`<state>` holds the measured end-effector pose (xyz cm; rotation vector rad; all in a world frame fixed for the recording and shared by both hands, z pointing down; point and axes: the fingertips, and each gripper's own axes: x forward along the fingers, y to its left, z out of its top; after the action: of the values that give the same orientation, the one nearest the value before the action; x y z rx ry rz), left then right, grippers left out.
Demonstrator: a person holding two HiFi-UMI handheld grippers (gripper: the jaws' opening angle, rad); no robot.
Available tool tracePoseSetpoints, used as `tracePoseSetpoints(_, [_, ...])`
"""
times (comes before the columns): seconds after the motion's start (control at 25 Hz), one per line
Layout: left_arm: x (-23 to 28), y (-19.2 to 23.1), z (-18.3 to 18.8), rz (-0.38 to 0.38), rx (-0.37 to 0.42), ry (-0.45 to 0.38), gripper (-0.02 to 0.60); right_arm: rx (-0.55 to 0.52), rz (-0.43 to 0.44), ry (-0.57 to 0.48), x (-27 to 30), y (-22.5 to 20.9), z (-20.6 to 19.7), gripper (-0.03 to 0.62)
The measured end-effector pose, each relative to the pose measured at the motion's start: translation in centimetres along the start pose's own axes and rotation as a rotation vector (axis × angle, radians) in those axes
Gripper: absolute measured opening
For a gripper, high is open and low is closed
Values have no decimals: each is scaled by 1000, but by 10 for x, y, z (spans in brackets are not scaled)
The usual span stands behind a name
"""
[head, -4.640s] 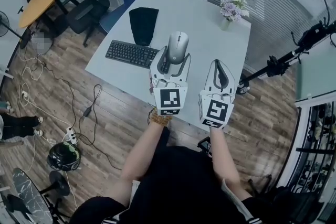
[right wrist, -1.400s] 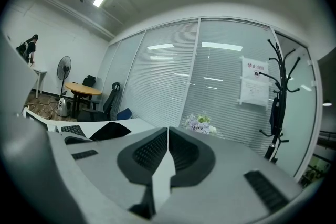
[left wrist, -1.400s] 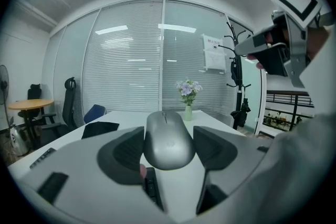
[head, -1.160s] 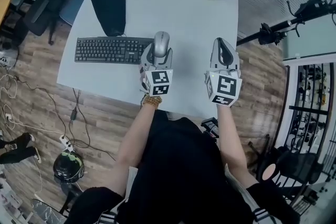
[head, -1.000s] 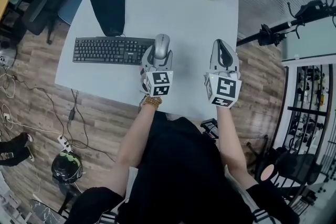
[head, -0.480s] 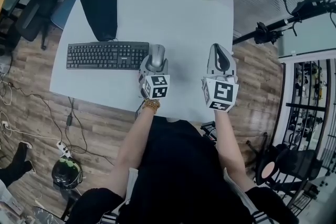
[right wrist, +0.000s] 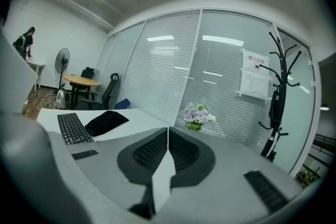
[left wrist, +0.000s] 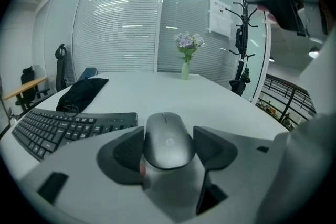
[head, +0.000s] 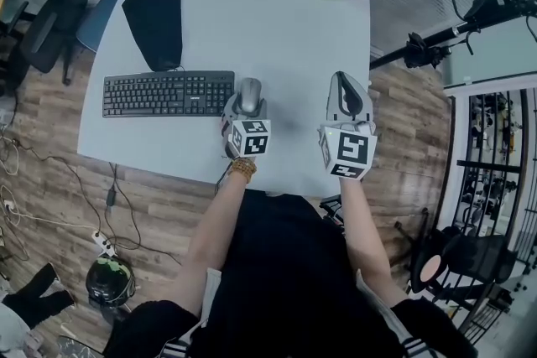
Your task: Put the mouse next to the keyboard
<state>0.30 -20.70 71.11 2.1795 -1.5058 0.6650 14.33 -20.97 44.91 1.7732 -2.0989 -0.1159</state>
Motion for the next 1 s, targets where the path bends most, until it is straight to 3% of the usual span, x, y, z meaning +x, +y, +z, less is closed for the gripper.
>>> tracePoseSetpoints(0.4, [16,-7,-20,-2,-17,91,299,-8,1,7,4,-2,2,2])
tracePoseSetpoints(0.6, [19,-10,-21,4,18,95,301,-18,-2,8,2,-4,1,2])
tracePoseSetpoints(0.8, [18,-16,-22,-40,27,103,311,-32,-7,0,-1,-8,7,2])
tracePoseSetpoints(1.0, [7,-17,-8,-49,28,63,324,-13,-12,-5,-8,-17,9,2])
